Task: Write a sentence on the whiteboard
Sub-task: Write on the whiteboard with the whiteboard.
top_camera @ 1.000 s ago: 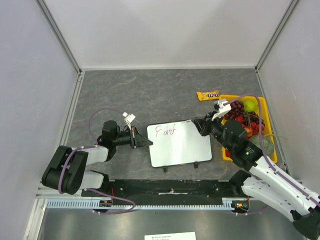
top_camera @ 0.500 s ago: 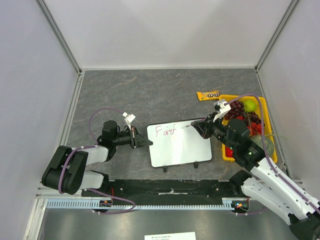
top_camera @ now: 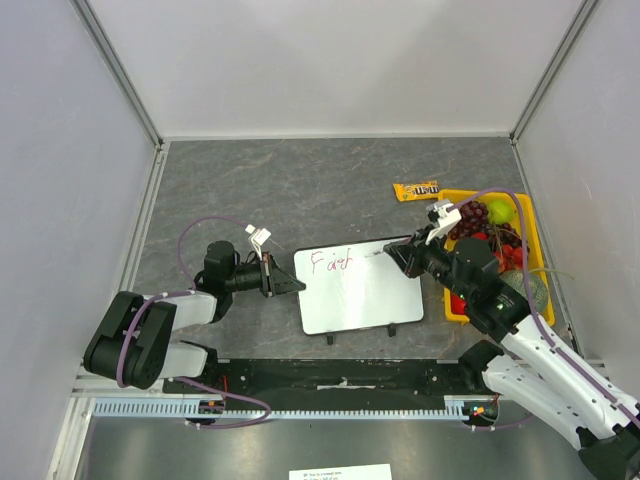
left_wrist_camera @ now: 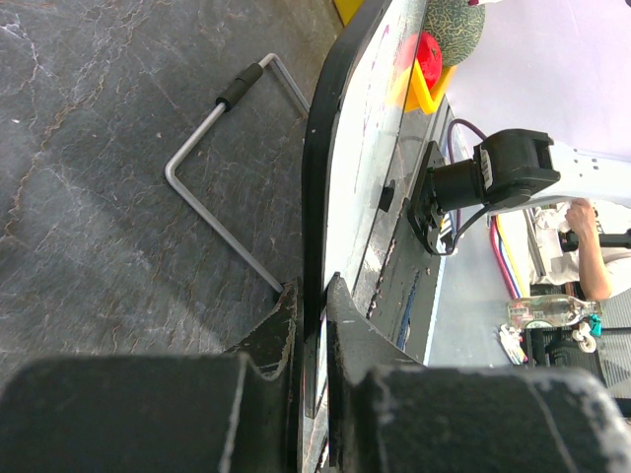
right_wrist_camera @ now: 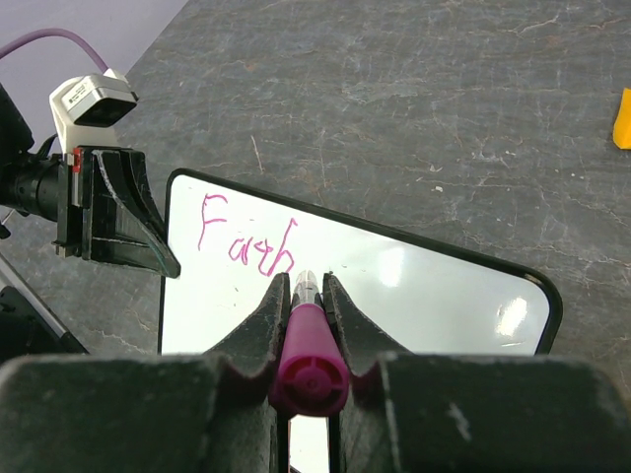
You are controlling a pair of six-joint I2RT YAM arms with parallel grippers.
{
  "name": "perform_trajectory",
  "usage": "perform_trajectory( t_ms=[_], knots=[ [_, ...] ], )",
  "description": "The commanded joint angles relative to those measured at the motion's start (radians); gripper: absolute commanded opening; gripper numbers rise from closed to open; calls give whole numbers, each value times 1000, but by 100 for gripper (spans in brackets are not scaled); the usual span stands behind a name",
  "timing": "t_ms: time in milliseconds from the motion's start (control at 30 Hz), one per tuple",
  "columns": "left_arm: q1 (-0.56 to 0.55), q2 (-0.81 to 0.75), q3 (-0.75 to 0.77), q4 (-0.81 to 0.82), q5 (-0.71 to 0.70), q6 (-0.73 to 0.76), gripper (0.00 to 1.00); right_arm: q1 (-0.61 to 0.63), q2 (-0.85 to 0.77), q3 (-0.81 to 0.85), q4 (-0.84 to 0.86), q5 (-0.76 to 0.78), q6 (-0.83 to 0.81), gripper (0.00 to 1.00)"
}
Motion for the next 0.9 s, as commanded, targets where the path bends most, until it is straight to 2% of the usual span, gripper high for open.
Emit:
perform_trajectory(
  t_ms=[0,300,500,867],
  knots=[
    [-9,16,11,-37,-74,67,2,-3,17,30,61,-8,-15,0],
    [-9,16,11,-37,-74,68,2,-3,37,23,62,35,-29,0],
    [-8,16,11,-37,-74,68,2,-3,23,-3,61,117,-24,0],
    [-9,11,10,-37,-75,70,2,-3,39,-39,70,134,-30,0]
  ],
)
